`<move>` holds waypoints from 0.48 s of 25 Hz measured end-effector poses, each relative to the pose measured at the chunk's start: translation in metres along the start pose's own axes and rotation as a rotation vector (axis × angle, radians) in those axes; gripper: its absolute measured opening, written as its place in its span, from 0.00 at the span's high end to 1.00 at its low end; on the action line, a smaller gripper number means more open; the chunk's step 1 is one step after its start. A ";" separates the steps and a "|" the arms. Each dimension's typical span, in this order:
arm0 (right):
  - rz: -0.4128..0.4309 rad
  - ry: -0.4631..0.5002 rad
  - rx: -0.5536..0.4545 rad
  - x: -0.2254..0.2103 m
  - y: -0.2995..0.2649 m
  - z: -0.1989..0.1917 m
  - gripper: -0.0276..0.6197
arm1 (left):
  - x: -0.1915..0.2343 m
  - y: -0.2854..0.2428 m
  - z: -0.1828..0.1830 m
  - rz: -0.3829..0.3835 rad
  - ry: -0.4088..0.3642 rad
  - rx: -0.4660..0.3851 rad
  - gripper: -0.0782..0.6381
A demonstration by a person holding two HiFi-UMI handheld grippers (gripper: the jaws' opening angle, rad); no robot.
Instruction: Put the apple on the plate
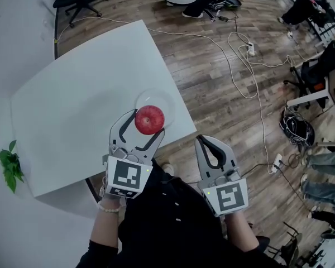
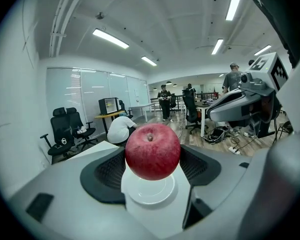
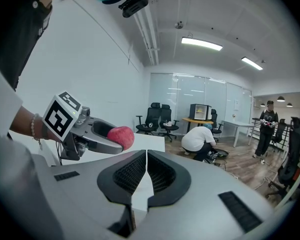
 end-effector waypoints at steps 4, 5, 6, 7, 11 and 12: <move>-0.018 -0.014 0.018 -0.006 -0.008 -0.001 0.89 | 0.006 -0.016 -0.011 -0.023 0.006 0.023 0.40; -0.023 -0.017 0.023 -0.008 -0.011 -0.001 0.89 | 0.008 -0.020 -0.013 -0.027 0.005 0.029 0.40; -0.032 -0.022 0.026 -0.011 -0.013 -0.001 0.89 | 0.009 -0.024 -0.016 -0.031 0.006 0.036 0.40; -0.044 -0.027 0.027 -0.014 -0.014 0.000 0.89 | 0.009 -0.028 -0.019 -0.033 0.008 0.046 0.40; -0.061 -0.044 0.045 -0.020 -0.022 -0.003 0.89 | 0.007 -0.043 -0.040 -0.042 0.011 0.093 0.40; -0.066 -0.046 0.049 -0.021 -0.025 -0.002 0.89 | 0.007 -0.047 -0.043 -0.048 0.006 0.098 0.40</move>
Point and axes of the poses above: the fingertips, and each gripper's own axes: y backward along the fingers, x to its left, z out of its top, the point moved 9 cm from there along y, backward along the fingers, and after that the axes turned 10 degrees about z, right-handed, at the moved point
